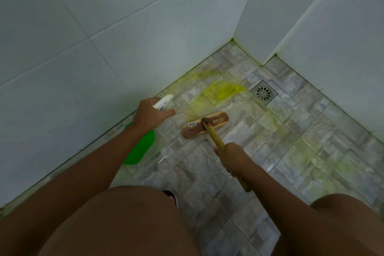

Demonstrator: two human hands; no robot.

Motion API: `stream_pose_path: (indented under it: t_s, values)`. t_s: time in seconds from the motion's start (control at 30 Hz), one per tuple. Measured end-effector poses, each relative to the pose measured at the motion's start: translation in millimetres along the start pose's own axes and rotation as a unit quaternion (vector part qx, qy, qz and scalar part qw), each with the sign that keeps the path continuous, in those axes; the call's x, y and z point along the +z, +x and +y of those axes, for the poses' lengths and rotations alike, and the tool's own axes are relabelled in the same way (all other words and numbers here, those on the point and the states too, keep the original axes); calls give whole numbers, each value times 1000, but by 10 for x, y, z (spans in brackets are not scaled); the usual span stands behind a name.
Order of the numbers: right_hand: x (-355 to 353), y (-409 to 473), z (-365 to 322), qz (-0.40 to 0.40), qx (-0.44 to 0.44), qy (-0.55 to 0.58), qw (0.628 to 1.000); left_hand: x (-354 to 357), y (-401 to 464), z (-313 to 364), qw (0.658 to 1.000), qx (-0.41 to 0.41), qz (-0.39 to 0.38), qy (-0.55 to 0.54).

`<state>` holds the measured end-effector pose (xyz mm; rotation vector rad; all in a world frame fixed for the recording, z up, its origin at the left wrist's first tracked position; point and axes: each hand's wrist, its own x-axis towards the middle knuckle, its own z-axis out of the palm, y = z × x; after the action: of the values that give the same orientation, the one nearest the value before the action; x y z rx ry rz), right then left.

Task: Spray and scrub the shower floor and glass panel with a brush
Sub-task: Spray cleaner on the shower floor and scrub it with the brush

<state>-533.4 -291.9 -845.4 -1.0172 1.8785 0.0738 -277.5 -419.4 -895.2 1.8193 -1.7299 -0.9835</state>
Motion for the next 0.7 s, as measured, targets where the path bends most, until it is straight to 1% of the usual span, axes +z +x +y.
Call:
stream_pose_path:
  t_s: [0.2,0.3,0.4,0.43,0.53,0.63,0.7]
  values:
    - [32,20,4,-1,-2,20,1000,-100,79,-31,999,-47,-6,-13]
    - [51,44,-31,10,-14,23,1000,-122,103,23,999,-32,8,-3]
    - [33,89,-142,10,-16,-26,999,-147,118,3,1000,-20,15,-5]
    - [1,103,-211,5,-21,-55,998,-152,121,-22,1000,-23,16,-9]
    - [-142,259,-524,-6,-74,-144,987,-132,134,-111,999,-27,26,-32]
    - [-267,613,-913,23,-103,-169,980,-105,148,-78,997,-41,37,-47]
    - [-345,830,-1186,37,-99,-135,985,-74,169,-68,997,-47,39,-40]
